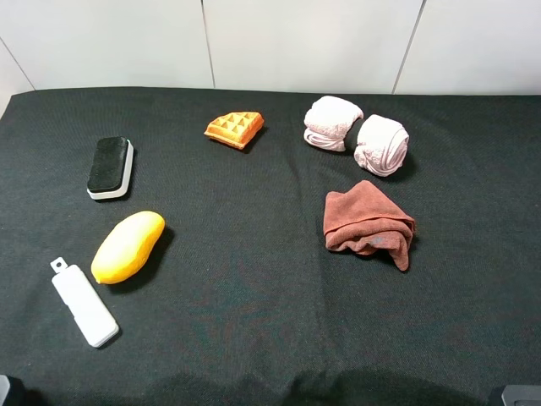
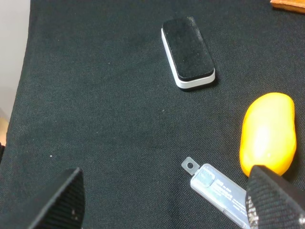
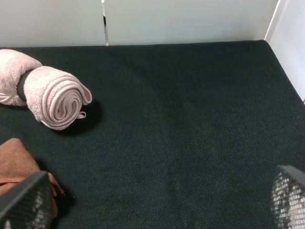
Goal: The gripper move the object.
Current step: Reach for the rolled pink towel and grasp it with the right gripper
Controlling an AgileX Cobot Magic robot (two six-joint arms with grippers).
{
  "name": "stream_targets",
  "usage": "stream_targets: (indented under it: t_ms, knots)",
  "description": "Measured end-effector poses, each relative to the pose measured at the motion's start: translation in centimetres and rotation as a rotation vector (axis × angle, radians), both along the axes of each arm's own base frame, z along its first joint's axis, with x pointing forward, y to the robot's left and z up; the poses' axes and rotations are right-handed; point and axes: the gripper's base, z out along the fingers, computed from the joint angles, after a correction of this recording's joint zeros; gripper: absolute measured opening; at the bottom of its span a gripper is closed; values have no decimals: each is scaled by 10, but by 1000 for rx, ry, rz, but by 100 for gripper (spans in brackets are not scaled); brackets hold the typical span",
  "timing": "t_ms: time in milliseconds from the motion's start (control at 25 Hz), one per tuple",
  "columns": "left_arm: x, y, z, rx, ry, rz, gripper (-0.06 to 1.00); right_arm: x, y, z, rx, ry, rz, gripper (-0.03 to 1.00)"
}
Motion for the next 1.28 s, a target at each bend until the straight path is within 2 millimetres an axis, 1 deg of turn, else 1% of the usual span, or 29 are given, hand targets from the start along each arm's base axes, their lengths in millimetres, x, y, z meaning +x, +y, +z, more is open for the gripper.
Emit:
stream_targets:
  t_ms: [480, 920, 1080, 1280]
  knots:
    - [0, 0, 0, 0, 0, 0, 73, 0, 3, 0, 44, -4, 18, 70]
    - [0, 0, 0, 0, 0, 0, 73, 1, 0, 0, 12, 2, -3, 70]
    - [0, 0, 0, 0, 0, 0, 73, 13, -2, 4, 6, 46, -10, 70]
    - [0, 0, 0, 0, -1, 0, 73, 34, -3, 10, -3, 125, 7, 70]
